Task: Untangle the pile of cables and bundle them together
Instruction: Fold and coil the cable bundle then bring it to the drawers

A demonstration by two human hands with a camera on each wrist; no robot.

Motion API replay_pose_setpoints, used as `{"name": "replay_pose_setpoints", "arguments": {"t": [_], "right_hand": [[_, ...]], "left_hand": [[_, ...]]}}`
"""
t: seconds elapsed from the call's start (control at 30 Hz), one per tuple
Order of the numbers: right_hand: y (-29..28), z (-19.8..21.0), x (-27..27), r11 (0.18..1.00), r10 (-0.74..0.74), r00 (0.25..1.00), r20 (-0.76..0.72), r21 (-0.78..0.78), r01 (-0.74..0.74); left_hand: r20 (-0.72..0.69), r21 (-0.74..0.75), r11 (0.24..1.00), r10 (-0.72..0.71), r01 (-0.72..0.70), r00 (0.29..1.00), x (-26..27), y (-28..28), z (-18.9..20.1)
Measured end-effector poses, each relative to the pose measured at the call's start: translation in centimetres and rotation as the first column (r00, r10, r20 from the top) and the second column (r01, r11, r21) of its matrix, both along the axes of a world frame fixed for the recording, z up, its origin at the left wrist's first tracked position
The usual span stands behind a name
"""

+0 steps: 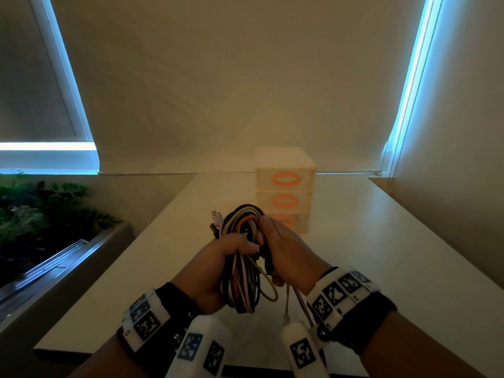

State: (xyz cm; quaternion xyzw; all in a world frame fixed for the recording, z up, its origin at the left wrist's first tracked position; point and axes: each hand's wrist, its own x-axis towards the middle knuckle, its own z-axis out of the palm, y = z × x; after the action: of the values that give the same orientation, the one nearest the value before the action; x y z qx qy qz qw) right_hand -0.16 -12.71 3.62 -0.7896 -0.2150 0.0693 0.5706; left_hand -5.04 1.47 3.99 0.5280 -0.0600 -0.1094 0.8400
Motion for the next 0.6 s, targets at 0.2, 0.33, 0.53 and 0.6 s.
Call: {"name": "replay_pose_setpoints", "arguments": {"t": [0.2, 0.33, 0.53, 0.6], "right_hand": [[-0.1, 0.6, -0.2, 1.0, 0.029, 1.0, 0.005, -0.004, -0.029], [-0.2, 0.9, 0.0, 0.994, 0.011, 0.997, 0.076, -0.113, -0.002], [0.0, 0.4, 0.3, 0.979, -0.067, 0.983, 0.169, -0.177, 0.097], [0.5, 0.4, 0.0, 0.976, -0.09, 0.973, 0.213, -0.175, 0.129]], "left_hand": [[-0.061, -0.012, 1.0, 0.011, -0.011, 0.998, 0.6, 1.0, 0.1], [-0.087, -0.044, 0.999, 0.016, -0.019, 0.996, 0.7, 0.8, 0.1], [-0.074, -0.04, 0.999, -0.002, -0.001, 0.997, 1.0, 0.4, 0.0], [-0.066, -0.084, 0.996, 0.003, -0.009, 0.998, 1.1, -0.5, 0.3]]}}
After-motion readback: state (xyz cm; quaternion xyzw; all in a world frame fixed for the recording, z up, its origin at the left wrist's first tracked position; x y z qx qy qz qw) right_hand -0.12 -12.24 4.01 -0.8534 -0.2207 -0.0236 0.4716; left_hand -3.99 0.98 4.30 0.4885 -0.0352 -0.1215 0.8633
